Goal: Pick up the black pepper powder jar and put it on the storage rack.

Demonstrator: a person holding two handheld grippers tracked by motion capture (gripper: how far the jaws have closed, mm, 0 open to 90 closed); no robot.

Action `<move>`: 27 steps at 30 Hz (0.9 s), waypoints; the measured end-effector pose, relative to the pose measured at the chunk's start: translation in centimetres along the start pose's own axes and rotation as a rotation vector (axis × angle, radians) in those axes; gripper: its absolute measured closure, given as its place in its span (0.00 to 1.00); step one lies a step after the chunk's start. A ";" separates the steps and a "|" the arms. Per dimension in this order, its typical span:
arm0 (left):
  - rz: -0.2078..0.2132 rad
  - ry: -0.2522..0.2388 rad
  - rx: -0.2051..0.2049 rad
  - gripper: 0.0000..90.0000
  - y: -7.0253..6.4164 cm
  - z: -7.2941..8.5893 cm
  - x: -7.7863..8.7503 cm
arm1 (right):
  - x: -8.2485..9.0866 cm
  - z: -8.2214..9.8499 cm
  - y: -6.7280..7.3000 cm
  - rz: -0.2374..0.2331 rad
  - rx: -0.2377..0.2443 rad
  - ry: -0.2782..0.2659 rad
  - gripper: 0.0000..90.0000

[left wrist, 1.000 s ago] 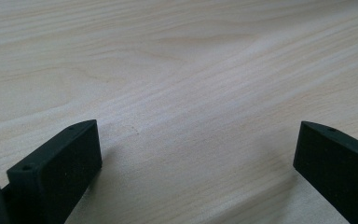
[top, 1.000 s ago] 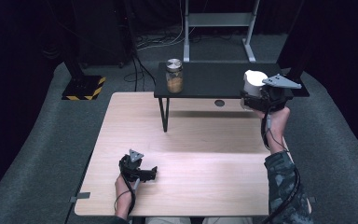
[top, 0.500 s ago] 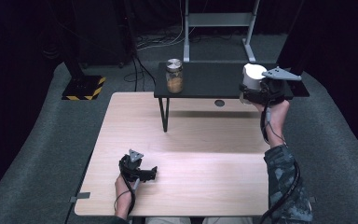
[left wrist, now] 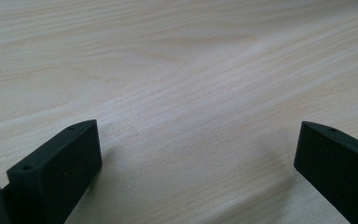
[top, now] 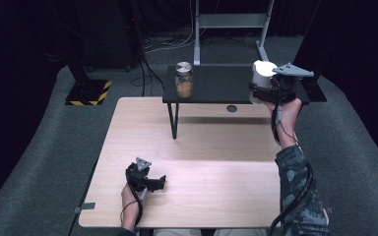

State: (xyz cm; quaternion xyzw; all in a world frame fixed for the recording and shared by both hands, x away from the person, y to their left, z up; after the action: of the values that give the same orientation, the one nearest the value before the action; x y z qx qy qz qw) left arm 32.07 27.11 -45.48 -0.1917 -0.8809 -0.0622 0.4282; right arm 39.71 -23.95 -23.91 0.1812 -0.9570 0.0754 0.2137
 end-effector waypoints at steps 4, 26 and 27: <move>0.000 0.001 -0.001 0.00 0.0 0.0 0.0 | 0.0 0.0 0.0 0.000 -0.001 0.001 0.33; 0.007 -0.004 0.005 0.00 0.1 0.1 0.0 | -2.9 -1.9 0.5 -0.021 -0.015 0.015 0.33; 0.007 -0.004 0.005 0.00 0.1 0.1 0.0 | -3.0 -1.9 0.5 -0.023 -0.017 0.016 0.33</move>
State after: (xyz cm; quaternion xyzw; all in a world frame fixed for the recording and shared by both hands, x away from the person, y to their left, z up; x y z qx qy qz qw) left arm 32.06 27.26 -45.51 -0.1938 -0.8812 -0.0583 0.4273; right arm 42.74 -22.13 -23.56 0.1898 -0.9537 0.0664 0.2236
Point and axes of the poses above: each handheld gripper's, and its own axes: x roughly backward along the jaws, z roughly out of its underside, y roughly to its left, the point moved 2 cm from there along -x, roughly forward along the jaws, and after that the axes turned 10 degrees about y, right-handed, at the moved point
